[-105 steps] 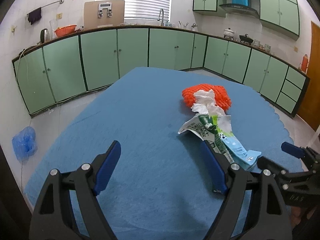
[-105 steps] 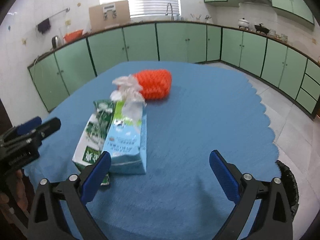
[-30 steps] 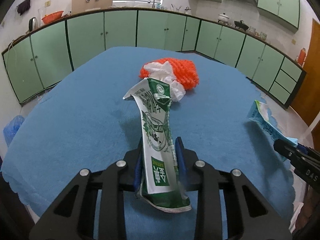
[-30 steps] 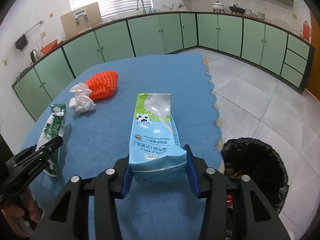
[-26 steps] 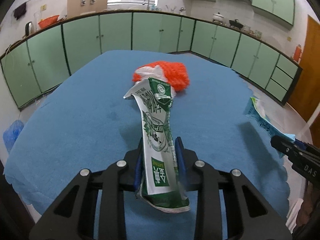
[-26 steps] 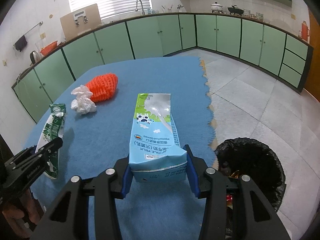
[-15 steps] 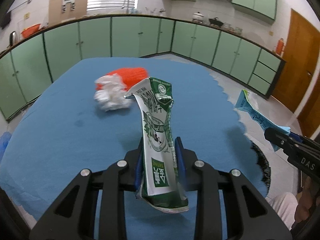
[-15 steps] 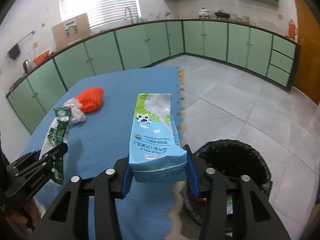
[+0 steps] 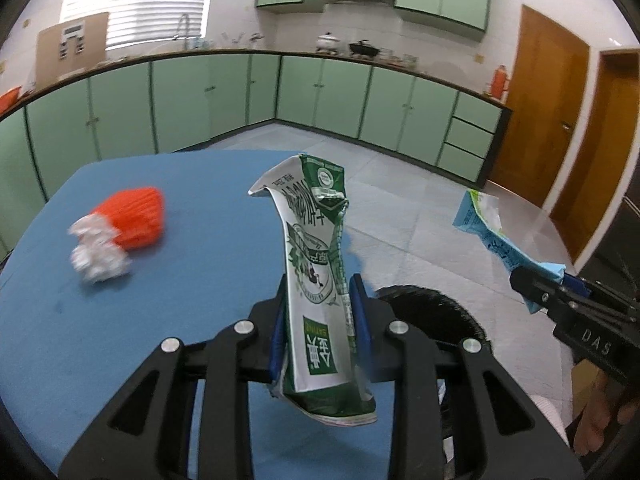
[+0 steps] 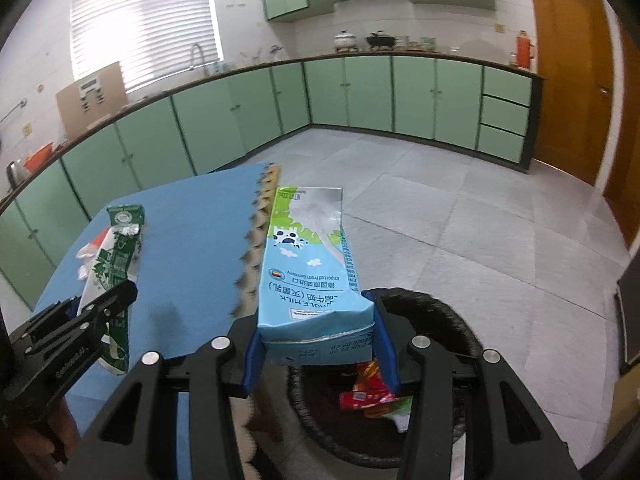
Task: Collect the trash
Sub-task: 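Carry both milk cartons over the bin and open both grippers, then return both tools to the mat above the orange net and tissue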
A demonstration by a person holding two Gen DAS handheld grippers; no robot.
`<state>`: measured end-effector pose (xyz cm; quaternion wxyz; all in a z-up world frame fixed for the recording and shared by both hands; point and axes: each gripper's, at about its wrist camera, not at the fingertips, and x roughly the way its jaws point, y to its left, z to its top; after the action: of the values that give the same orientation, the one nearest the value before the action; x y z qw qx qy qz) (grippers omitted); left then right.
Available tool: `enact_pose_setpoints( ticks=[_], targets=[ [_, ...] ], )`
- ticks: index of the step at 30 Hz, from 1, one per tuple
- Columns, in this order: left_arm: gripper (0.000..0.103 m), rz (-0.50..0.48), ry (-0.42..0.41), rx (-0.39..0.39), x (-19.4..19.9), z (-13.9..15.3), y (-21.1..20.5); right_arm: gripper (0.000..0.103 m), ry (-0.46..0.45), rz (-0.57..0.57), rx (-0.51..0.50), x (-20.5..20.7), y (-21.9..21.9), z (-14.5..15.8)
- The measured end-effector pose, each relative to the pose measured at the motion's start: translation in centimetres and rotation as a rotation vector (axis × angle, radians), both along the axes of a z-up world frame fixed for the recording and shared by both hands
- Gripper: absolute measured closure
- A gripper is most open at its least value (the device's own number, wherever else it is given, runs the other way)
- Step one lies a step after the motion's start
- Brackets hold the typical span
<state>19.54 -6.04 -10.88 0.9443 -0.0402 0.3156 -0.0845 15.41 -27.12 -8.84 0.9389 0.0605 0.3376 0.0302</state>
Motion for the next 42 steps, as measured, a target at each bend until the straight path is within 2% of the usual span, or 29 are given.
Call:
enact_pose_setpoints(
  ticks=[11,18,22,23,24,25,31,36,40,42],
  targets=[
    [0.076,-0.170,0.020,0.006,2.8,-1.8,-8.8,0.057,0.059,-0.124,-0.012,0.1,-5.6,-2.8],
    [0.075,-0.215,0.070,0.029,5.2,-4.4,-12.1,0.057,0.113,-0.175,0.005,1.5,-9.1,-5.6],
    [0.069,-0.231,0.108,0.034,6.4,-5.5,-13.1,0.057,0.149,-0.155,0.001,2.4,-10.1,-6.8],
    [0.064,-0.232,0.119,0.028,6.7,-5.7,-13.3,0.050,0.152,-0.159,-0.003,2.6,-10.2,-7.1],
    [0.051,-0.232,0.121,0.024,6.9,-5.8,-13.2,0.040,0.156,-0.164,-0.007,2.8,-10.5,-7.4],
    [0.047,-0.230,0.117,0.019,7.0,-5.8,-13.2,0.039,0.157,-0.173,-0.010,3.0,-10.8,-7.6],
    [0.042,-0.215,0.093,0.015,6.9,-5.2,-12.7,0.038,0.146,-0.234,0.022,2.8,-12.7,-7.6],
    [0.033,-0.142,0.042,0.003,6.0,-3.4,-9.0,0.022,0.127,-0.242,0.007,2.3,-12.2,-6.8],
    [0.028,-0.076,0.002,0.012,4.9,-1.8,-5.6,0.017,0.097,-0.209,0.014,2.4,-10.4,-5.1],
    [0.026,-0.037,-0.014,0.012,4.3,-0.9,-3.7,0.011,0.078,-0.178,0.012,2.6,-8.8,-4.1]
  ],
)
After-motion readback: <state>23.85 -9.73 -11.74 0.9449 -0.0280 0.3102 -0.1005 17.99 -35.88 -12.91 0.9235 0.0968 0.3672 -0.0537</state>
